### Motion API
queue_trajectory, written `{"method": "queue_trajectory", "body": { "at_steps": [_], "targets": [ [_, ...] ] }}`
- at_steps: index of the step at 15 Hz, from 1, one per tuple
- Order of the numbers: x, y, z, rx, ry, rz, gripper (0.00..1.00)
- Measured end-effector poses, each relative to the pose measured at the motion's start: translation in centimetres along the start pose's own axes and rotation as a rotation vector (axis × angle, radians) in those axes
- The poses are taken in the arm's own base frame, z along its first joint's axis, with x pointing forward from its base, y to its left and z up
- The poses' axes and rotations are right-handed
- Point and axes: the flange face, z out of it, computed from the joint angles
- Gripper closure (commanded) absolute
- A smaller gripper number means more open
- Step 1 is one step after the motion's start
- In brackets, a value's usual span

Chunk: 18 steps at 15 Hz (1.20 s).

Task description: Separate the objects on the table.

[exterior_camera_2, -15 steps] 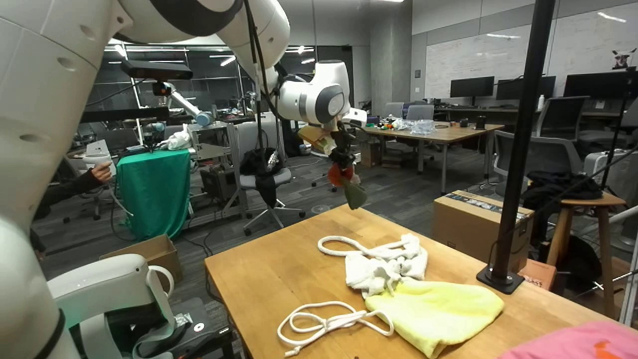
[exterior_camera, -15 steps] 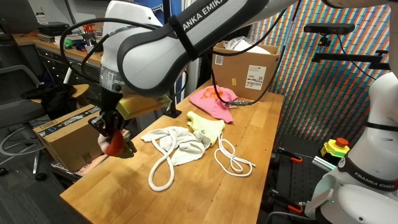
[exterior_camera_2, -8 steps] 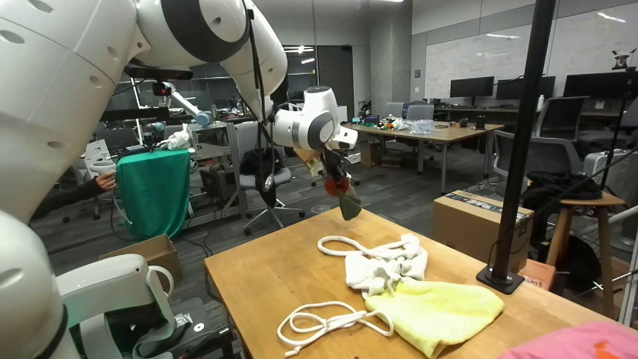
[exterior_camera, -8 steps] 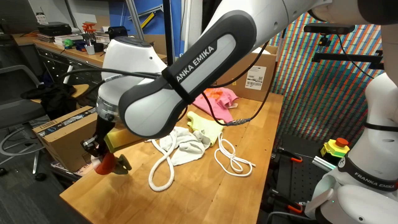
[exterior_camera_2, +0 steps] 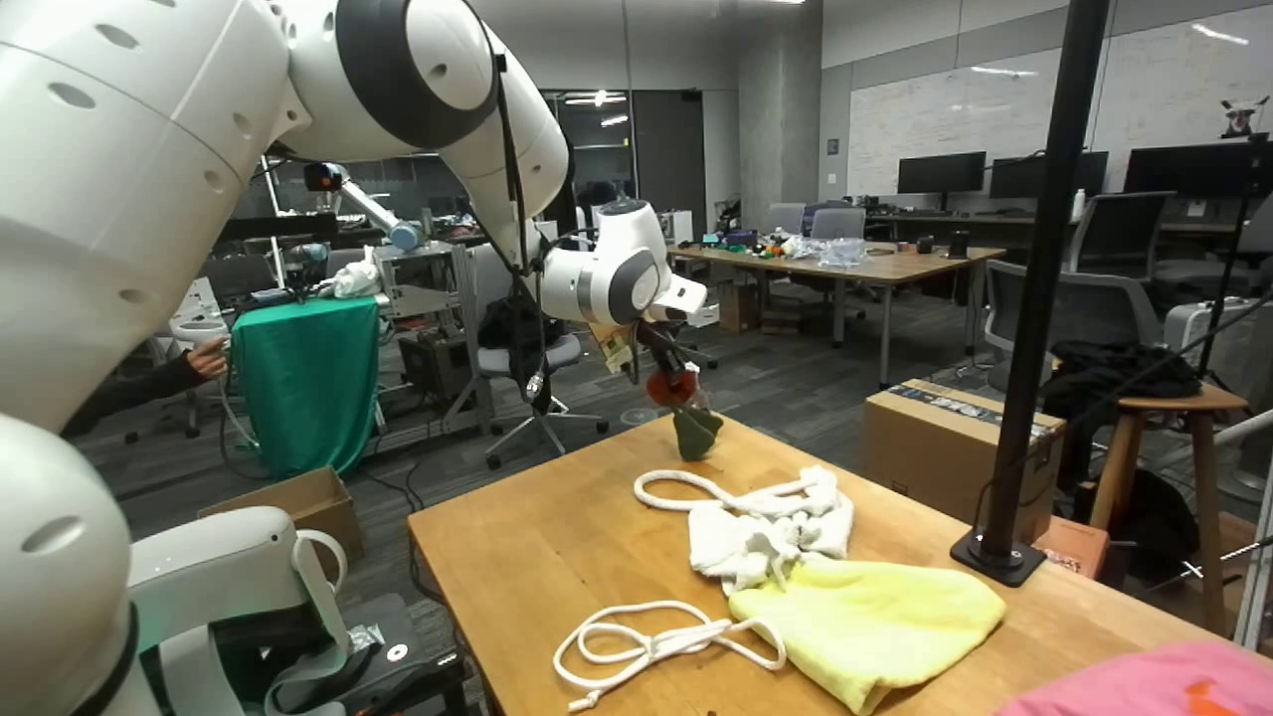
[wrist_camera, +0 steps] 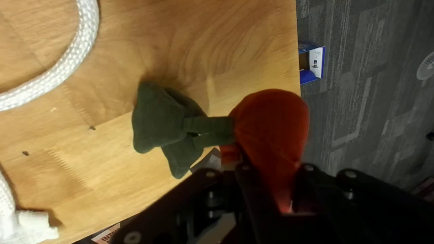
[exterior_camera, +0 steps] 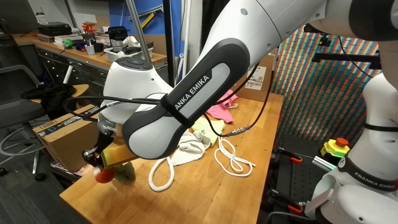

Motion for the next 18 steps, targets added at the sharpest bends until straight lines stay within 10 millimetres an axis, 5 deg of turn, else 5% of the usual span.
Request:
{"method": "queue_trajectory", "body": {
  "at_steps": [6, 14, 18],
  "targets": [
    [0.1, 0.2, 0.0, -0.010, -0.001, -0.008, 0.01],
    [1.9, 1.7, -1.4, -0.063, -0.010, -0.087, 0.00],
    [6.4, 8.5, -3.4, -0.175, 0.033, -0.079, 0.00]
  ]
}}
